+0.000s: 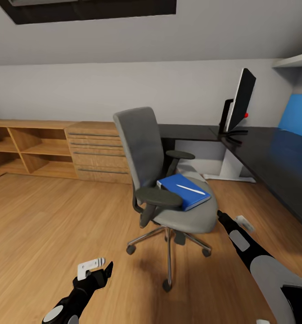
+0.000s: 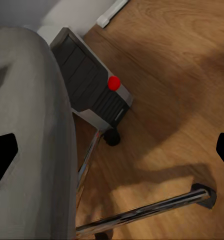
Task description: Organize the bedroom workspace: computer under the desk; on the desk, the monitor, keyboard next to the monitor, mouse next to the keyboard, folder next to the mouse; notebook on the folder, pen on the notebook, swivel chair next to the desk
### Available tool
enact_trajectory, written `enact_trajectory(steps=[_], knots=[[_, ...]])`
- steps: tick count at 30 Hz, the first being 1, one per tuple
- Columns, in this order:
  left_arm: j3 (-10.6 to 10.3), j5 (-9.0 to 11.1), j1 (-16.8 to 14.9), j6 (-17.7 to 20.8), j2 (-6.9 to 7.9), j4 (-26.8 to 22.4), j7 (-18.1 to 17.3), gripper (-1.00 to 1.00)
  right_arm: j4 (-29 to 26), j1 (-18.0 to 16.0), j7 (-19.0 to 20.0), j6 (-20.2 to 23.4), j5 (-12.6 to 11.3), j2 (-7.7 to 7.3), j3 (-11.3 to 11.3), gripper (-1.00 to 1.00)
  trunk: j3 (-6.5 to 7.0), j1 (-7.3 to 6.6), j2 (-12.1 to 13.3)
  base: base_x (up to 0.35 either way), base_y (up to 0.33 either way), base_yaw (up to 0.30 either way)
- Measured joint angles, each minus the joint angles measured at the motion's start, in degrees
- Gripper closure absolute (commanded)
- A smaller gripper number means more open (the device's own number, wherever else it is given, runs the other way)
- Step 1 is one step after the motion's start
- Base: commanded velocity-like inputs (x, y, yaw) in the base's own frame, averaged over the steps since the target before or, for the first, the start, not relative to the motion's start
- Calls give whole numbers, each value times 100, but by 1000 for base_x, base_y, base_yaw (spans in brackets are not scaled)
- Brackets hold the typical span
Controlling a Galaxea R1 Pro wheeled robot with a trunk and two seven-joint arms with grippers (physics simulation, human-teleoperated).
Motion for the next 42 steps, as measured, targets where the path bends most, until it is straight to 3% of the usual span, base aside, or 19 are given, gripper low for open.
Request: enact_trajectory(steps=[10, 30, 42], knots=[[7, -5, 1, 0, 6, -1, 0, -100, 29, 6, 4, -1, 5, 36, -11, -100, -4, 3, 0, 49, 0, 19], [2, -8, 2, 0, 6, -2, 0, -100, -315, 4, 28, 2, 31, 57, -13, -100, -101, 2, -1, 85, 0, 157], [4, -6, 0, 0, 6, 1, 0, -100, -314, 6, 42, 4, 9, 44, 12, -100, -108, 2, -1, 1, 0, 12]])
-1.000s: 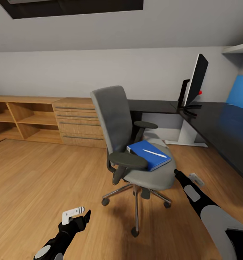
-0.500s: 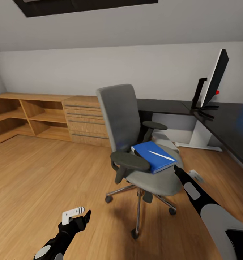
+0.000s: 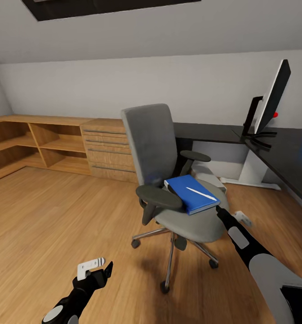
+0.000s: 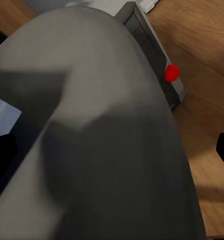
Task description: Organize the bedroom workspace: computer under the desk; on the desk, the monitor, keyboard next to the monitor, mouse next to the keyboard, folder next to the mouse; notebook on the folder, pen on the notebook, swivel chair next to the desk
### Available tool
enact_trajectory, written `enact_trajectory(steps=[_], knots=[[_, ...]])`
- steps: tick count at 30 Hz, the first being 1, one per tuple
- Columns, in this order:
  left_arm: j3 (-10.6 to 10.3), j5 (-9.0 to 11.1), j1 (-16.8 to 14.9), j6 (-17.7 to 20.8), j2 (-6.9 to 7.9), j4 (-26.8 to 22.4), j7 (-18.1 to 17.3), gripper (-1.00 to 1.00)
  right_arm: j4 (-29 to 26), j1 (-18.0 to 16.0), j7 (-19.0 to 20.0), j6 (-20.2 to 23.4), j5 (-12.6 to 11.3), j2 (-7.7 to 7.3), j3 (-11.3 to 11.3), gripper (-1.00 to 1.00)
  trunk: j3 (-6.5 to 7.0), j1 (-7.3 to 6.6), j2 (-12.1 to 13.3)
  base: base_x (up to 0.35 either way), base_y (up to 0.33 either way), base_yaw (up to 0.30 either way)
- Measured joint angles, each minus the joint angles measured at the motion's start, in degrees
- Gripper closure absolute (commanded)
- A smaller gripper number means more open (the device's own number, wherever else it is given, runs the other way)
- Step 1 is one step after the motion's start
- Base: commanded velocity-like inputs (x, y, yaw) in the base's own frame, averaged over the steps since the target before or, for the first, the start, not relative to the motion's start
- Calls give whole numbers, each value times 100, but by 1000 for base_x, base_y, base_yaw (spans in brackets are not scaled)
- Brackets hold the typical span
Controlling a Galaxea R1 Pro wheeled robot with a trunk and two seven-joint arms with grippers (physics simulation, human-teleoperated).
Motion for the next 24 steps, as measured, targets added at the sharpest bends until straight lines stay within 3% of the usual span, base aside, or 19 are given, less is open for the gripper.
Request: enact_trajectory(steps=[16, 22, 24], knots=[[13, 5, -1, 0, 3, 1, 0, -100, 350, 4, -17, -7, -9, -31, -12, -100, -1, 1, 1, 0, 0, -210], [15, 6, 0, 0, 3, -1, 2, -100, 351, 3, -22, -12, -9, -15, -5, -100, -1, 1, 1, 0, 0, -49], [73, 9, 0, 61, -28, -34, 16, -100, 305, 3, -20, -18, -6, -80, -15, -100, -1, 1, 1, 0, 0, 0]])
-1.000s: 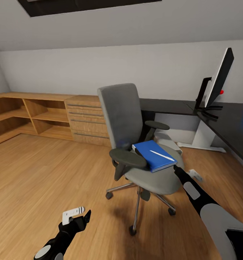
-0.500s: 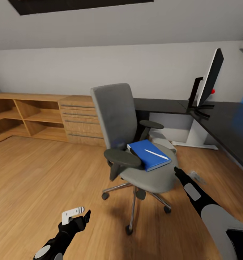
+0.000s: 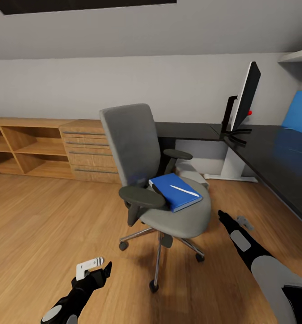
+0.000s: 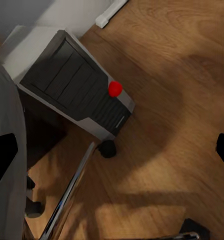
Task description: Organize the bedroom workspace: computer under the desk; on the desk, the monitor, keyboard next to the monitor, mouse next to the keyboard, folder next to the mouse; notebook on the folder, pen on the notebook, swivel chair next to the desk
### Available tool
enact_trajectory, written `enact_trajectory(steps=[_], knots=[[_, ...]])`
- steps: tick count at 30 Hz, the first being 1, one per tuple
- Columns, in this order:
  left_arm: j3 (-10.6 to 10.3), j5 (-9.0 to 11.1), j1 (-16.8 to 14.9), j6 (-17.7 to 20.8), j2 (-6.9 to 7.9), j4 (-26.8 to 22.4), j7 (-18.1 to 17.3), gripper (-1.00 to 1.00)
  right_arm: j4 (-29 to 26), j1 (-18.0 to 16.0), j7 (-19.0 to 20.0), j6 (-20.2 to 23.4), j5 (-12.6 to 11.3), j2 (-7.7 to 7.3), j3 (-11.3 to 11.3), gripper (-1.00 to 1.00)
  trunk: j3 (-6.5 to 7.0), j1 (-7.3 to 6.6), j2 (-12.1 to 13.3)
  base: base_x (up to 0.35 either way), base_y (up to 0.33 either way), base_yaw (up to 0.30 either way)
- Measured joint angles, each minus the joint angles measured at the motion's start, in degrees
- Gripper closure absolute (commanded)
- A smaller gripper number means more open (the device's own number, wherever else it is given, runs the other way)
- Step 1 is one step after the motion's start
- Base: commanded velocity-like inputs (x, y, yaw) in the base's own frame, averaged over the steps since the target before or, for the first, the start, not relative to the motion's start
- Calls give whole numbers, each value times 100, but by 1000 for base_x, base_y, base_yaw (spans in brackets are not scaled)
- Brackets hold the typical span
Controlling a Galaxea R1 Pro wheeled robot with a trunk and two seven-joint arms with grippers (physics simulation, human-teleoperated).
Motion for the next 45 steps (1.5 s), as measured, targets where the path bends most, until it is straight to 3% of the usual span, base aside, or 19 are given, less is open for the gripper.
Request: enact_trajectory(steps=[5, 13, 45], knots=[[133, -14, 0, 94, -10, 5, 15, -100, -3, 0, -2, -15, 3, 57, 5, -100, 0, 0, 0, 0, 0, 0], [-50, -12, 0, -137, 45, 8, 5, -100, -6, 0, -4, -20, -2, 18, 11, -100, 0, 0, 0, 0, 0, 0], [-52, -20, 0, -150, 65, 16, 6, -100, -7, 0, -13, 5, -3, -12, 1, -100, 0, -1, 0, 100, 0, 0]])
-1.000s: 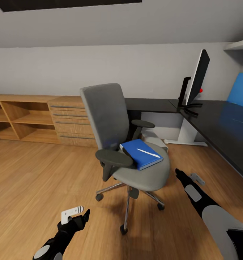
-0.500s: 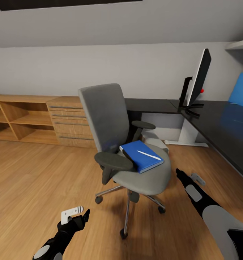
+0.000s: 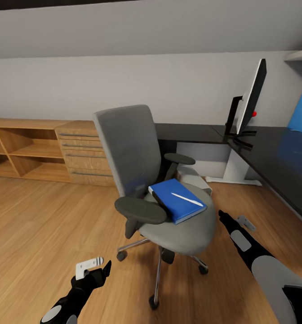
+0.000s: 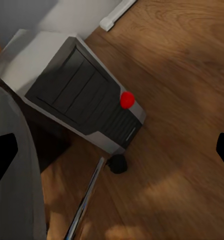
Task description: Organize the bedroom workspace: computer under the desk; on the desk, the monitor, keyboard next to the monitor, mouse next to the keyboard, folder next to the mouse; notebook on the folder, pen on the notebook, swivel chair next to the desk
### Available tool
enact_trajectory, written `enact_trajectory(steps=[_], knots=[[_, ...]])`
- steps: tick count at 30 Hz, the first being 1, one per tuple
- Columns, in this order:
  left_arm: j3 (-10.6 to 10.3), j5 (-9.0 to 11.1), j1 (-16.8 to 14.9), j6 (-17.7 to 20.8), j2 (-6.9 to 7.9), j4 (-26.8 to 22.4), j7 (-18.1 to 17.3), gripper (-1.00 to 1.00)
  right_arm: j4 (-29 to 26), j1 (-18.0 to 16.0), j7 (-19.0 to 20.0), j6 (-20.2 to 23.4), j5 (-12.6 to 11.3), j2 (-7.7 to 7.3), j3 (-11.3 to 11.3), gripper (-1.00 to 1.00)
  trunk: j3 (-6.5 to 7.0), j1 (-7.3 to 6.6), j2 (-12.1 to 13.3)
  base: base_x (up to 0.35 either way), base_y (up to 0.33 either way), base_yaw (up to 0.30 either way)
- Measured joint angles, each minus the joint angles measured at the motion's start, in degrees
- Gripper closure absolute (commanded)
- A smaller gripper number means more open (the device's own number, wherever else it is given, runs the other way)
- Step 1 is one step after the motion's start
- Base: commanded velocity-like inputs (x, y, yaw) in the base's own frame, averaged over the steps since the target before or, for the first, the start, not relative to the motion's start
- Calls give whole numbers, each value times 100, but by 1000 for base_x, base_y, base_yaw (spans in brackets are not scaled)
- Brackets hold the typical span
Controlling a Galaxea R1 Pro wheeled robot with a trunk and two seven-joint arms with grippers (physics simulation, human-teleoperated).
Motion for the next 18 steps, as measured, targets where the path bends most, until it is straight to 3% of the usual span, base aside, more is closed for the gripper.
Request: enact_trajectory(steps=[12, 18], knots=[[23, 7, 0, -1, 2, 1, 4, -100, 0, 0, 0, 1, 0, 0, 1, -100, 0, 1, 0, 16, 0, 5], [99, 12, 2, -5, 4, -15, 16, -100, -12, -6, -20, -8, 63, -5, -64, -100, 1, -1, -1, 0, 0, 130]])
